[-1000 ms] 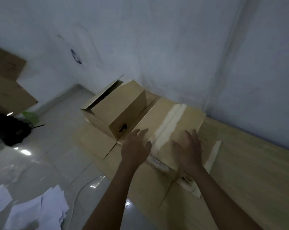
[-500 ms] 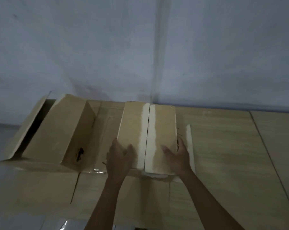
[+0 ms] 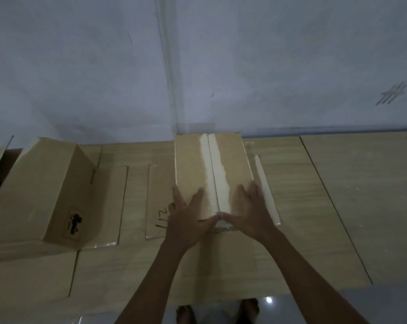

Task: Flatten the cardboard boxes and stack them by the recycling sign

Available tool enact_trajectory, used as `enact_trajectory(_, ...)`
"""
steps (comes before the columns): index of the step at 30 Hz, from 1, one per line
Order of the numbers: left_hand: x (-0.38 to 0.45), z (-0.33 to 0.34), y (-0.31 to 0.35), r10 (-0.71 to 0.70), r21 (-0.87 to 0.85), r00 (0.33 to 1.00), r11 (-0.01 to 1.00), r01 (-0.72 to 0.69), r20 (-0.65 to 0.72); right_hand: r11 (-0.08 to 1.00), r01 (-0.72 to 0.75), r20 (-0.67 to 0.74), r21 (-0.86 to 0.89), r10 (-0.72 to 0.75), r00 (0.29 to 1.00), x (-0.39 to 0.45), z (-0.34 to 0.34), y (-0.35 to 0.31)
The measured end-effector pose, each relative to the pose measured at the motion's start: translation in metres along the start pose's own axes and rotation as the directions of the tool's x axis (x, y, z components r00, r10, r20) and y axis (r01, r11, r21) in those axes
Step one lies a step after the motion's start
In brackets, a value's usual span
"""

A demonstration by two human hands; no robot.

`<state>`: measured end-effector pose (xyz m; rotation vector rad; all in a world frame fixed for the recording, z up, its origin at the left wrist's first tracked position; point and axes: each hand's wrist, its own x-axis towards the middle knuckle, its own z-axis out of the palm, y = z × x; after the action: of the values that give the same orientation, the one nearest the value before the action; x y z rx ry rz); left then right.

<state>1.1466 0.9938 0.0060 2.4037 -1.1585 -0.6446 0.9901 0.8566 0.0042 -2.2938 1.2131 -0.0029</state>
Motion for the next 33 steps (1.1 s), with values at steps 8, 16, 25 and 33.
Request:
enact_trajectory(8, -0.001, 0.0, -0.008, 0.082, 0.079, 0.991, 0.994, -0.074, -0.107, 0.973, 0.132, -0.036, -0.187, -0.141, 0.989, -0.007, 0.018, 0.015)
enact_trajectory(16, -0.001, -0.005, -0.021, 0.373, 0.344, 0.912, 0.89, -0.301, -0.168, 0.666, -0.018, -0.229, 0.746, 0.281, 0.932, -0.023, -0.013, -0.003)
enact_trajectory(25, -0.02, -0.03, -0.03, -0.431, -0.625, 0.729, 0.781, 0.006, -0.532, -0.314, -0.225, 0.378, 0.922, 0.617, 0.69, 0.002, -0.006, 0.05)
enact_trajectory(33, 0.009, -0.007, -0.07, -0.851, -0.842, 0.524, 0.303, 0.446, -0.029, 0.285, -0.545, 0.097, 0.789, 0.818, 0.567, 0.013, -0.001, 0.057)
